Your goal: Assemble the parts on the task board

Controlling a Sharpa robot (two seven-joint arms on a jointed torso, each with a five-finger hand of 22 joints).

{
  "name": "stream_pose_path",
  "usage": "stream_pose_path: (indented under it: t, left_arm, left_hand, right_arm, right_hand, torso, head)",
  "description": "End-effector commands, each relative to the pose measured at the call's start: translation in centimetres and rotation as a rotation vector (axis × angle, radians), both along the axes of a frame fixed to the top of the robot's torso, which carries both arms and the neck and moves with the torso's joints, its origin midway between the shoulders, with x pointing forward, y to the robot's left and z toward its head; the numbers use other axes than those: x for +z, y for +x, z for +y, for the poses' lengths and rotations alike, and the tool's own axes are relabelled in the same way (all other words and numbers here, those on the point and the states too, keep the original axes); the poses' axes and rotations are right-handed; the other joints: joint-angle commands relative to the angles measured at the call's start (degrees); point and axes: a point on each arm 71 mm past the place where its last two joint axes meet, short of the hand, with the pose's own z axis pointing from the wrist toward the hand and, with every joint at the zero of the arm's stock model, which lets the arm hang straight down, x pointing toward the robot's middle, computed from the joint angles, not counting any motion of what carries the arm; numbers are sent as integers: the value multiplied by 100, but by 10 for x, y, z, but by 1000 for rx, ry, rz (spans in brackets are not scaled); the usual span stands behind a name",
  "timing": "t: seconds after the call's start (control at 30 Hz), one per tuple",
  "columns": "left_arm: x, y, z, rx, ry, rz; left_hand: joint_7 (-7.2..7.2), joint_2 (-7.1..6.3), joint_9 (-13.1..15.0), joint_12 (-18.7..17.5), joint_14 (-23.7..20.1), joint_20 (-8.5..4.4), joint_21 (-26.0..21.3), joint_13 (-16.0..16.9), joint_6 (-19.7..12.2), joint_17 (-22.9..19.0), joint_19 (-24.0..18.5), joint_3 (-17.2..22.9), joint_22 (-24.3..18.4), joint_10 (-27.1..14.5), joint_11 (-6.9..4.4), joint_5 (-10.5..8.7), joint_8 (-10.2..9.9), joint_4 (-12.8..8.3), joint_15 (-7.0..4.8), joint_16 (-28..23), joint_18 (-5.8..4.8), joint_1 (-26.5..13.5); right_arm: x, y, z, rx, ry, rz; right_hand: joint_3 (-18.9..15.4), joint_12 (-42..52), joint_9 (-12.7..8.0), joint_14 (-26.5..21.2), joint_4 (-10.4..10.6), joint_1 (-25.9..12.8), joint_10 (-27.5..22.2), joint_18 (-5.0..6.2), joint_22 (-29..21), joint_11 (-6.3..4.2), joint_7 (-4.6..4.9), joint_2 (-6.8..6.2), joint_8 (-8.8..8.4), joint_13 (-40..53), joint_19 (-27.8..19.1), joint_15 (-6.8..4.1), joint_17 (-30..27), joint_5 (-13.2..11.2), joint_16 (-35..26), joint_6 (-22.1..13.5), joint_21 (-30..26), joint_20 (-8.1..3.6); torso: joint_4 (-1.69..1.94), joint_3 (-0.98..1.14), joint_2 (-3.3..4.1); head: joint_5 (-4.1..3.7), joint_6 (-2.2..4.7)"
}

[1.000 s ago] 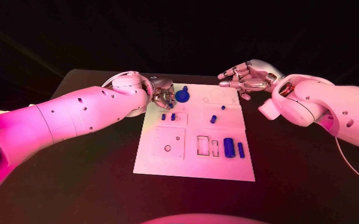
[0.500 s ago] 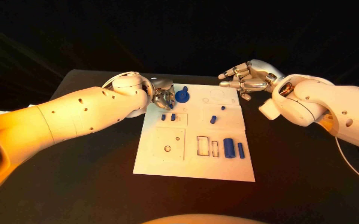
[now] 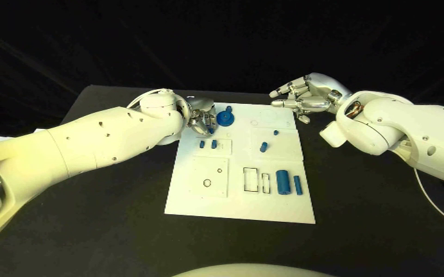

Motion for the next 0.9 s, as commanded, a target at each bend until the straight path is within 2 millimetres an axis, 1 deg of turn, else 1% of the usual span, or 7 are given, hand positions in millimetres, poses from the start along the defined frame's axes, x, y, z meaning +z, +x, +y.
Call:
stream_pose_path:
  t: [0.03, 0.5, 0.57, 0.6, 0.73, 0.87, 0.9]
  left_arm:
    - [-1, -1, -2, -16, 4, 11]
    - [-1, -1, 4, -6, 4, 10]
    - [-1, 0, 7, 2, 6, 10]
    - [-1, 0, 11, 11, 10, 12]
    - [2, 0, 24, 43, -2, -4]
    - [10, 3, 40, 104, -107, -31]
    - [11, 4, 44, 124, -152, -27]
  left_hand:
    - [9, 1, -7, -22, 99, 40, -31, -8, -28, -9, 3, -34, 152, -44, 8, 16, -14, 9, 30, -20, -43, -69]
    - [29, -20, -17, -54, 80, 59, -97, -23, -25, -65, -19, -35, 118, -82, 31, 16, 0, 3, 48, -56, -30, -89]
    - [14, -58, -37, -87, 63, 69, -160, -38, -86, -108, -40, -42, 84, -133, 29, 16, -18, -9, 53, -86, -17, -101]
    - [0, -87, -66, -131, 46, 77, -282, -59, -189, -152, -79, -47, 14, -205, 34, 15, -33, -14, 55, -116, 8, -119]
    - [-18, -112, -155, -254, 11, 115, -735, -133, -479, -261, -228, -44, -246, -403, 90, 16, -24, -16, 94, -189, 92, -149]
    - [16, 0, -154, -310, -108, 135, -1198, -183, -390, -615, -371, 49, -519, -486, 117, 18, 49, -19, 109, -456, 179, -87]
    - [6, 39, -147, -315, -213, 134, -1520, -199, -327, -871, -481, 124, -709, -486, 123, 17, 77, -58, 109, -661, 240, -13]
  right_arm:
    - [-1, -1, 2, 20, -5, 4]
    - [-1, 0, -1, 11, -13, 0]
    - [-1, 1, -3, 8, -33, -9]
    - [-2, 2, -5, 5, -56, -21]
    - [-2, 5, -12, -3, -125, -64]
    - [-2, 7, -19, -15, -237, -128]
    - [-2, 8, -20, -14, -277, -151]
  right_hand:
    - [-35, -22, 5, 157, 2, 10, -22, 55, -5, -1, 4, 45, 21, -4, -39, 13, -5, -1, -12, -46, -28, -4]
    - [-37, -53, 6, 153, 2, 11, -45, 60, -33, -1, 4, 45, 23, -35, -50, 13, -18, -2, -24, -48, -47, -4]
    - [-48, -450, 6, 118, -8, 37, -353, 86, -198, 8, 11, 49, 29, -392, -130, 22, -89, -5, -96, -74, -163, 2]
    - [-60, -913, 10, 42, -7, 58, -679, 122, -420, 17, 23, 61, 46, -806, -242, 37, -238, -11, -245, -95, -326, 13]
    - [-1, -1380, 49, -65, -71, 226, -810, 145, -554, 1, 3, 101, 155, -1261, -295, 24, -472, -24, -492, 31, -445, 13]
    - [177, -1882, 61, -7, -205, 457, -744, 127, -446, -22, -25, 136, 202, -1790, -183, -15, -466, -132, -498, 195, -374, -32]
    - [255, -2119, 56, -4, -230, 501, -731, 126, -451, -17, -24, 153, 197, -2017, -164, -17, -522, -175, -554, 239, -378, -41]
  torso:
    - [2, 4, -2]
    - [4, 0, -5]
    - [-2, -1, -7]
    - [-2, -1, -9]
    - [-3, 0, -11]
    - [4, 5, -13]
    - [5, 6, -15]
  head:
    - [-2, -11]
    - [-4, -3]
    - [-4, -2]
    - [-8, 0]
    - [-21, 11]
    - [-31, 26]
    - [-35, 33]
